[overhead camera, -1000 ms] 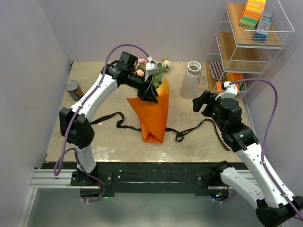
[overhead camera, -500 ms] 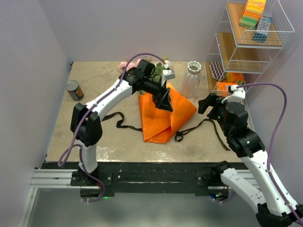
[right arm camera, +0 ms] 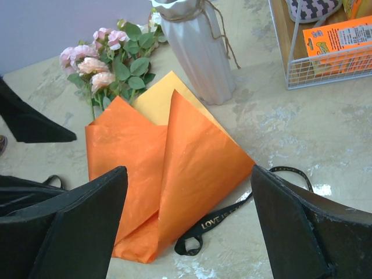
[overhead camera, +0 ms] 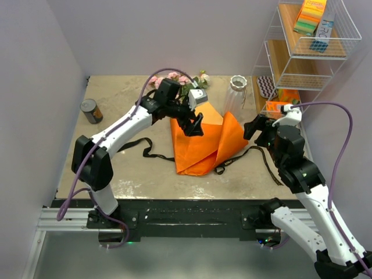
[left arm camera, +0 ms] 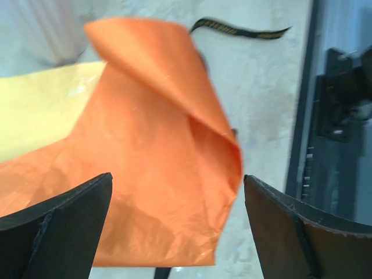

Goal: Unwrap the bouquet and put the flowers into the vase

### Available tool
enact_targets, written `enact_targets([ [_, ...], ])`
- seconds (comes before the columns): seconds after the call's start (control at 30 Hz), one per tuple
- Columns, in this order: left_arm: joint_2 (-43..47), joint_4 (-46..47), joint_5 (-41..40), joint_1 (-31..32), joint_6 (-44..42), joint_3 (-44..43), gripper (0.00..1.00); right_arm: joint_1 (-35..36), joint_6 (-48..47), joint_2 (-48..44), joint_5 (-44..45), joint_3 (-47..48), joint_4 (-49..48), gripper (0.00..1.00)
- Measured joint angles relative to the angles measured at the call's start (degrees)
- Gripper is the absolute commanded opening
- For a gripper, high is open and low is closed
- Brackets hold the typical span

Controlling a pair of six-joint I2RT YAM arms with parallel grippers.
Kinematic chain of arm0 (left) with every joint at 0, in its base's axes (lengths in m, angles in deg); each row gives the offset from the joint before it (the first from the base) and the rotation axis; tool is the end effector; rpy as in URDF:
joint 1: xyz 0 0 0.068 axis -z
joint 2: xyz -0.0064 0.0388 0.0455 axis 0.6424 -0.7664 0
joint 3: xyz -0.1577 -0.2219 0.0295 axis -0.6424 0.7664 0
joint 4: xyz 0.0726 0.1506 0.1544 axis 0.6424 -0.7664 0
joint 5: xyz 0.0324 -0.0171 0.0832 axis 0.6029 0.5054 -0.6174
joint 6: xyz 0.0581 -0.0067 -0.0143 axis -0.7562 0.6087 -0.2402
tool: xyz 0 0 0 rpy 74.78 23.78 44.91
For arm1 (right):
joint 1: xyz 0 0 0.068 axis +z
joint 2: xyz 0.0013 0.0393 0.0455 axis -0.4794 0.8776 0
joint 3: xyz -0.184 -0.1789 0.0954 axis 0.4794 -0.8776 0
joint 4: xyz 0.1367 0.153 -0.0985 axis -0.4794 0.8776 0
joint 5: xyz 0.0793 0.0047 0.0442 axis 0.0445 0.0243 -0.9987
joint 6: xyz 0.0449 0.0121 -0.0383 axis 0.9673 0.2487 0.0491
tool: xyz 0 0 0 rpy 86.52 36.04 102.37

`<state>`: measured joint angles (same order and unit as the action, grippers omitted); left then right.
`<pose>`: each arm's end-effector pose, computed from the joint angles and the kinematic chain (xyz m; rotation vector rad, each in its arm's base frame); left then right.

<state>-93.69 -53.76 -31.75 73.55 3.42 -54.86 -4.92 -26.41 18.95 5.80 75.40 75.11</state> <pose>0.2870 -0.2253 0.3288 1.2075 1.9210 -1.0057 0.1138 0.0333 0.3592 0.2920 1.8157 0.2978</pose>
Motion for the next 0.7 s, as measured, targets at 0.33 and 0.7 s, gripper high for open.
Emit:
enact_targets([
  [0.33,-7.19,4.55,-17.79,9.64,-4.15,8.94,0.99,0.00,0.00,-0.13,0.02,0.94,0.83,0.90],
  [0.7,-11.13,11.63,-31.26,19.30,-6.29,9.86,0.99,0.00,0.00,-2.43,0.09,5.42,3.02,0.90],
])
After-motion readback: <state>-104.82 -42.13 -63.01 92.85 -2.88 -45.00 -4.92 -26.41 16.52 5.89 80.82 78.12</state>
